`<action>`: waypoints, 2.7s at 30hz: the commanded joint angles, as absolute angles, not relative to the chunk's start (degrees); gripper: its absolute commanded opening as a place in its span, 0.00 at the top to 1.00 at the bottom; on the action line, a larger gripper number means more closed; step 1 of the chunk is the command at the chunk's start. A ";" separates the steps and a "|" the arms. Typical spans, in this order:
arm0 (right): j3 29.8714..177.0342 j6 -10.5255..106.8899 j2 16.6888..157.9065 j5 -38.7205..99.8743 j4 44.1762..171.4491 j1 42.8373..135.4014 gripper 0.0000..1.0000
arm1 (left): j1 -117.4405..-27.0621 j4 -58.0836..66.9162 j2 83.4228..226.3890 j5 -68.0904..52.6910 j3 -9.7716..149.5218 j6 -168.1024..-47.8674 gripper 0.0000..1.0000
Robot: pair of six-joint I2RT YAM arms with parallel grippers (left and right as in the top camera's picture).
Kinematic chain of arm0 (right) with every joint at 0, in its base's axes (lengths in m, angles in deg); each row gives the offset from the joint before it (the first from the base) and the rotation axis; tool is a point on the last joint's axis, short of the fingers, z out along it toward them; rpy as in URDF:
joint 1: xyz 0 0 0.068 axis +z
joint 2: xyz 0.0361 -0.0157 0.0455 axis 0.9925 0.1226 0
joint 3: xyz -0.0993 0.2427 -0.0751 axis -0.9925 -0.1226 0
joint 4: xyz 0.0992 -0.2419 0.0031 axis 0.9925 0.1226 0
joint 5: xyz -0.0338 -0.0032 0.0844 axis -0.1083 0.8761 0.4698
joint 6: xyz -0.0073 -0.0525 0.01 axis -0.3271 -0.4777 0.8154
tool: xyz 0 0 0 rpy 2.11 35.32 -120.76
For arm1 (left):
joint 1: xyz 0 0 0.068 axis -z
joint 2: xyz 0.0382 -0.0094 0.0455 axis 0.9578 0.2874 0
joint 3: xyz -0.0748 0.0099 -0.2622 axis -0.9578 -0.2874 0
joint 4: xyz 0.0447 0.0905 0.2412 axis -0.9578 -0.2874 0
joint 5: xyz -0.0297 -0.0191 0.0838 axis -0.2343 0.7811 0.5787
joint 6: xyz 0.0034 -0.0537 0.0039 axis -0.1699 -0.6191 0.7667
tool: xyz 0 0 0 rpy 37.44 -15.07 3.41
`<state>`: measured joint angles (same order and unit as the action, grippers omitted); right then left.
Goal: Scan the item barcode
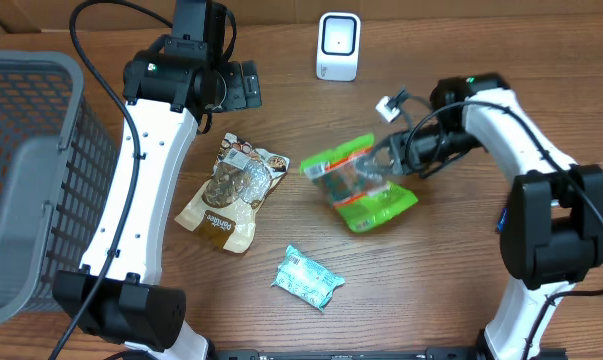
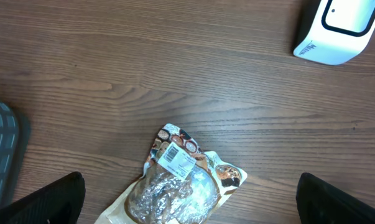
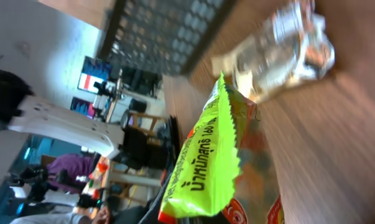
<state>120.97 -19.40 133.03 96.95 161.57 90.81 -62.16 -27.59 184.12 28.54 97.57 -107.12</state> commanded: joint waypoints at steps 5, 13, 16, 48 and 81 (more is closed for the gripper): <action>130.33 -23.03 130.04 112.49 168.37 86.51 0.96 | -62.40 -27.57 183.27 28.87 98.49 -105.83 0.00; 139.59 -17.48 129.97 112.49 172.10 83.49 0.96 | -62.40 -27.57 183.27 28.87 98.49 -105.83 0.00; 143.55 -14.66 129.97 112.49 172.04 82.90 0.96 | -62.40 -27.57 183.27 28.89 98.49 -105.83 0.00; 151.72 2.11 130.02 89.49 164.96 85.44 0.96 | -62.40 -27.57 183.27 28.87 98.49 -105.83 0.00; 132.95 53.38 137.51 16.05 139.67 107.49 0.89 | -62.40 -27.57 183.27 28.89 98.49 -105.83 0.00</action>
